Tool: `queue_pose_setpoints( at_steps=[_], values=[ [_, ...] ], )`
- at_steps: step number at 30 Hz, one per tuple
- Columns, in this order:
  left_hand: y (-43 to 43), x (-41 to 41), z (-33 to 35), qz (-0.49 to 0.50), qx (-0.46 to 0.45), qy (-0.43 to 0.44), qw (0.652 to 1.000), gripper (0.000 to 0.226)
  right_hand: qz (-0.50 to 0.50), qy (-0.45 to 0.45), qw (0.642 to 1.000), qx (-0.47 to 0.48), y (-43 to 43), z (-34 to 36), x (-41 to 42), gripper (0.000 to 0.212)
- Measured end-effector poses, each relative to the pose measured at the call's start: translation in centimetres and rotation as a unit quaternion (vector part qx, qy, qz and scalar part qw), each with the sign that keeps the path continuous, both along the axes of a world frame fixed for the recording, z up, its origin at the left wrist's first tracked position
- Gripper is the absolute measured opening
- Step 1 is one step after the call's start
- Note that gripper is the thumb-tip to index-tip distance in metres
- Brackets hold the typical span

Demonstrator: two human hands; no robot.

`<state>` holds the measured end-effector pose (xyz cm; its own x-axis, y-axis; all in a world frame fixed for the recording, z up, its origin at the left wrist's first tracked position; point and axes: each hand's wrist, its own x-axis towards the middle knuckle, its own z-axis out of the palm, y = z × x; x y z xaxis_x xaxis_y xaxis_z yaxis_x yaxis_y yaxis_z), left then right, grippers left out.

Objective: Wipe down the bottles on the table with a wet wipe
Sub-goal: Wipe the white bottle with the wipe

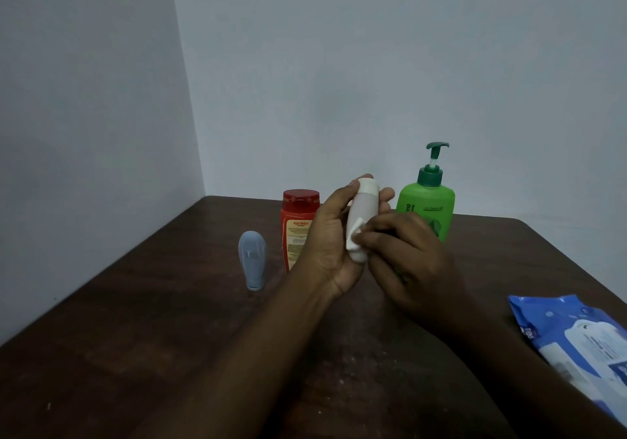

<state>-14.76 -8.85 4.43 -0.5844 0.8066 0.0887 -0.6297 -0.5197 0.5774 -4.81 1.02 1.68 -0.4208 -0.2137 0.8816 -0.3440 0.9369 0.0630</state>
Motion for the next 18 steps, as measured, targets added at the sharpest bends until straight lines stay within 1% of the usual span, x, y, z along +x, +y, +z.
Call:
queue_pose_setpoints(
  at_steps=[5,7,9,13,16,18],
  values=[
    [0.2,1.5,-0.3,-0.008,-0.028,0.061,0.998,0.026,-0.085,0.079,0.986,-0.117,0.4,0.3,0.7,0.025],
    [0.2,1.9,-0.4,-0.011,-0.033,0.079,0.996,0.024,-0.086,0.097,0.978,-0.163,0.5,0.7,1.0,0.025],
    [0.0,1.9,-0.3,-0.01,-0.022,0.068,0.997,0.022,-0.07,0.097,0.977,-0.179,0.5,1.0,1.1,0.022],
    [-0.3,0.8,0.2,0.001,0.016,0.03,0.999,0.027,-0.01,0.056,0.989,-0.138,-0.1,0.8,0.9,0.02],
    [-0.5,-0.3,0.1,0.009,0.006,0.014,1.0,0.044,0.031,0.014,0.997,-0.072,-0.4,0.6,0.8,0.016],
    [-0.5,-0.6,0.0,0.006,-0.005,0.01,1.0,0.043,0.046,-0.001,0.998,-0.033,-0.5,0.5,0.8,0.014]
  ],
)
